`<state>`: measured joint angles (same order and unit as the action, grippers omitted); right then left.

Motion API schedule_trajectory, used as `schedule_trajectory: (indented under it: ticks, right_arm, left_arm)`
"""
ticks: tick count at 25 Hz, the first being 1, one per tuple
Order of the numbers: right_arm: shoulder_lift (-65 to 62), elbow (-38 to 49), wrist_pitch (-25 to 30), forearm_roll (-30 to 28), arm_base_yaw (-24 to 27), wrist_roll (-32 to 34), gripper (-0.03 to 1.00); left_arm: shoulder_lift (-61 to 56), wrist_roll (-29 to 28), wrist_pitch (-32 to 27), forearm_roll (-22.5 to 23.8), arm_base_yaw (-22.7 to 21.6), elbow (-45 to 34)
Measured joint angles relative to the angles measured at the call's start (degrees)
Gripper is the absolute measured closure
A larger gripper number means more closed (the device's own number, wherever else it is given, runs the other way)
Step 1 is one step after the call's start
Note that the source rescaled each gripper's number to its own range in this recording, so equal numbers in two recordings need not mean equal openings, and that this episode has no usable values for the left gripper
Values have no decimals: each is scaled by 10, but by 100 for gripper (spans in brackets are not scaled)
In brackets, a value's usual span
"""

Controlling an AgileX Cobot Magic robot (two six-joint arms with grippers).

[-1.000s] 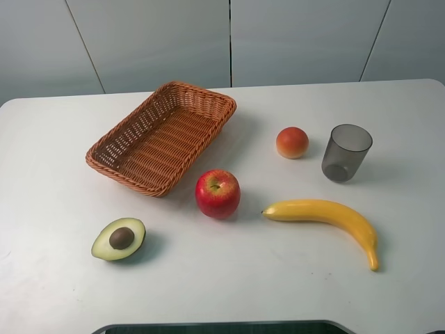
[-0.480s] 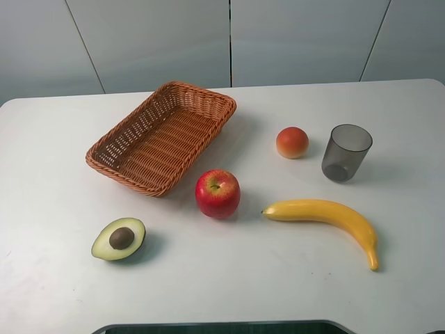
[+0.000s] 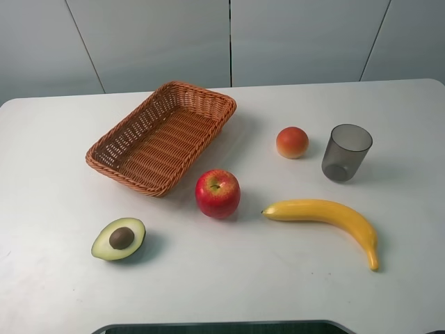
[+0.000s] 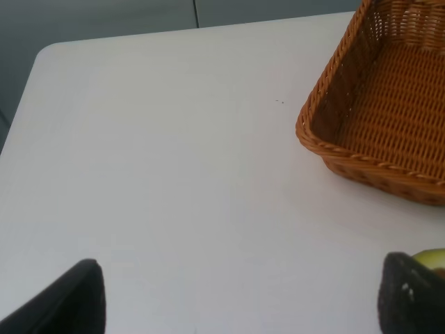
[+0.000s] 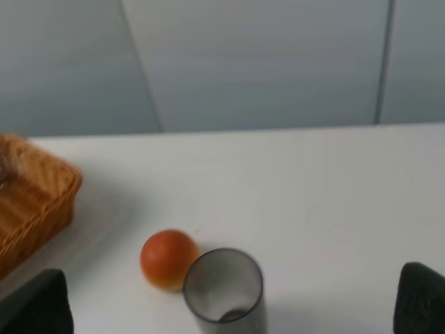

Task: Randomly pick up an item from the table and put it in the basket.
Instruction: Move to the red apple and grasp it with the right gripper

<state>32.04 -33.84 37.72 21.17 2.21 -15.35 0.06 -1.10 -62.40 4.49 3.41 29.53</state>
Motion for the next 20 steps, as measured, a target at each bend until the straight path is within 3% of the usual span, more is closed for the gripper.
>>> schedule_trajectory:
  ticks: [3,12,20]
  right_arm:
    - [59,-17,-7,19,-22,-39,-3]
    - [240,-103,-19,8,-157,-110,-3]
    - [382,-168,42,8,-210,-199,-3]
  left_arm:
    - [0,0,0,0,0,0]
    - [0,0,0,0,0,0]
    - [0,0,0,0,0,0]
